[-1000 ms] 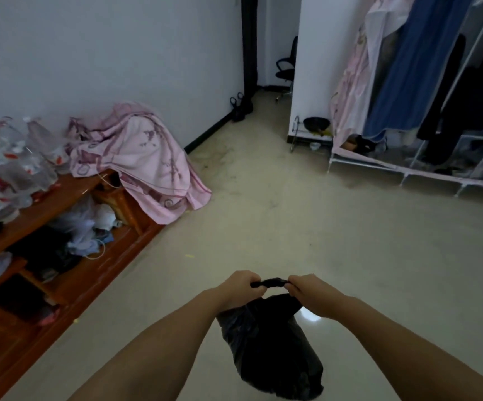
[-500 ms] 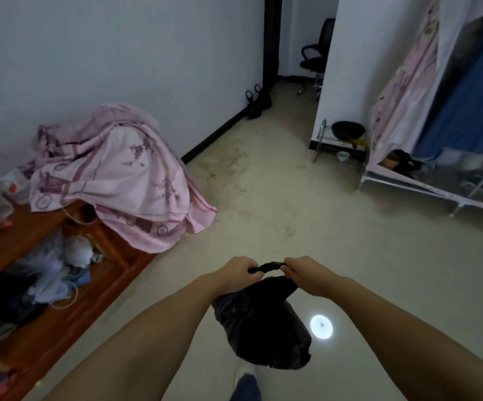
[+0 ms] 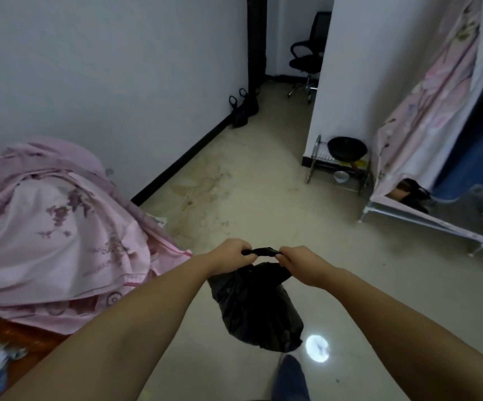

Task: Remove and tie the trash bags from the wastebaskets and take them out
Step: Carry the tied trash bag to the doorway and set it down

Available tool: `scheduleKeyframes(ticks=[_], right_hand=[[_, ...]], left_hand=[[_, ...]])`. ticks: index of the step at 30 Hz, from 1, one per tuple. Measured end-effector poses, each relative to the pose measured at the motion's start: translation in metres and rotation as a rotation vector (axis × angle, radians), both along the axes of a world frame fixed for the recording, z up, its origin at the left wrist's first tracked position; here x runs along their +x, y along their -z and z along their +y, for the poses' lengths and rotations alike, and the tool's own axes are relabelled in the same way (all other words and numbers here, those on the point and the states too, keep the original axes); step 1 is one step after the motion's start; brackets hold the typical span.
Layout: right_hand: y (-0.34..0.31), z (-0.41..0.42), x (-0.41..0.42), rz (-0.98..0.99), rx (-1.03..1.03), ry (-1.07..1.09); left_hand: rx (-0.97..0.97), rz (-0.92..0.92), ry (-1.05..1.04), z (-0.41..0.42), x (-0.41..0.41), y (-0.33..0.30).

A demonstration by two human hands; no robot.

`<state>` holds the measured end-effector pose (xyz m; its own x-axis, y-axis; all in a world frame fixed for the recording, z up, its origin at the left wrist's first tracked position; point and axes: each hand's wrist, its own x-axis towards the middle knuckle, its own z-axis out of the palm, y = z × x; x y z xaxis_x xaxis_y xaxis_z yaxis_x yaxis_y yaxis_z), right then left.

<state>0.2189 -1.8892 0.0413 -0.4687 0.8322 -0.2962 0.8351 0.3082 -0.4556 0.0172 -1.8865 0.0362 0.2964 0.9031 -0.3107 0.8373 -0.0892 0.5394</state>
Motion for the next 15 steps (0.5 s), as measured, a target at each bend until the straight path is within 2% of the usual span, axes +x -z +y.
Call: scheduleKeyframes(ticks=[3, 8, 15], right_hand=[[-0.007, 0.086, 0.008, -0.021, 0.007, -0.062], [-0.02, 0.226, 0.015, -0.014, 0.017, -0.103], [-0.007, 0.418, -0.012, -0.055, 0.023, -0.14]], left_hand=[[-0.044, -0.011, -0.042, 0.081, 0.005, -0.003], [0.002, -0.051, -0.091, 0.21, 0.012, -0.012], [-0.021, -0.074, -0.099, 0.388, -0.014, 0.004]])
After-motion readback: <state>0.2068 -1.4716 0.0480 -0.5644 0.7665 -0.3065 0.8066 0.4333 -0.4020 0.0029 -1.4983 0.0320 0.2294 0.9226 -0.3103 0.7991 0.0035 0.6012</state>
